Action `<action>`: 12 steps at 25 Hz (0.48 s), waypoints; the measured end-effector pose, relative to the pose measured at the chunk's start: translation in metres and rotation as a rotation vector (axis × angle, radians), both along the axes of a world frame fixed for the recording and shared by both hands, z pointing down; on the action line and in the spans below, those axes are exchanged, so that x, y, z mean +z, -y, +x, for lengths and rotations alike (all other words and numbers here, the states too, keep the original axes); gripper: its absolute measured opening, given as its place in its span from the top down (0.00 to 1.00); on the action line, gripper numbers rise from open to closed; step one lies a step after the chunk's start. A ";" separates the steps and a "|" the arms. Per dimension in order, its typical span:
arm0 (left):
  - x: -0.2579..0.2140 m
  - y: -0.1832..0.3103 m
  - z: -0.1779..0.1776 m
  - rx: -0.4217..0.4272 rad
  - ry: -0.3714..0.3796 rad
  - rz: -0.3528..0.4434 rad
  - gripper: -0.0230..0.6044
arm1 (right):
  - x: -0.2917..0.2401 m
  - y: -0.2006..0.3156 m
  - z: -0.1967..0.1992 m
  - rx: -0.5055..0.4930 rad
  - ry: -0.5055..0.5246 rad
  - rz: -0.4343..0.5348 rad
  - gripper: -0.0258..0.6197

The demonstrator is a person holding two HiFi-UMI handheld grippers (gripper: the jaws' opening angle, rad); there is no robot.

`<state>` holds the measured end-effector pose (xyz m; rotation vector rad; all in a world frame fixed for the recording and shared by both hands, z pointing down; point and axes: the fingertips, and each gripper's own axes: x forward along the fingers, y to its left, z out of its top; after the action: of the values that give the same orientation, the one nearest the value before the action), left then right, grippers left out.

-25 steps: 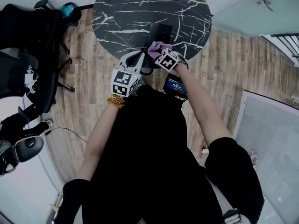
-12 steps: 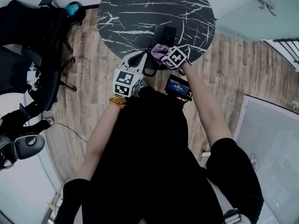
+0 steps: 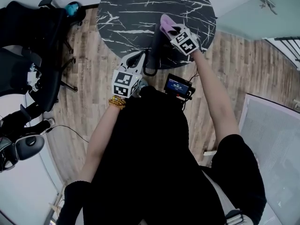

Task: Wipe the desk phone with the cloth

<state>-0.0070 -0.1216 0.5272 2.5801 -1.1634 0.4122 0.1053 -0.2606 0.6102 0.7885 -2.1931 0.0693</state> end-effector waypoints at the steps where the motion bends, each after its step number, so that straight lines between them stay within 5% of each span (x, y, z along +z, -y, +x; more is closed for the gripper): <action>1: 0.001 -0.001 0.001 0.002 0.001 -0.001 0.94 | -0.007 0.010 0.007 0.030 -0.040 0.064 0.87; 5: 0.001 -0.002 0.000 0.002 0.005 -0.003 0.94 | -0.008 0.029 0.028 0.091 -0.191 0.180 0.87; 12: 0.005 -0.006 -0.002 -0.003 0.008 -0.017 0.94 | 0.048 0.011 0.036 0.145 -0.245 0.025 0.87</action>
<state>-0.0085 -0.1159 0.5321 2.5646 -1.1611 0.4303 0.1414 -0.2718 0.6580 0.9190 -1.9082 0.0170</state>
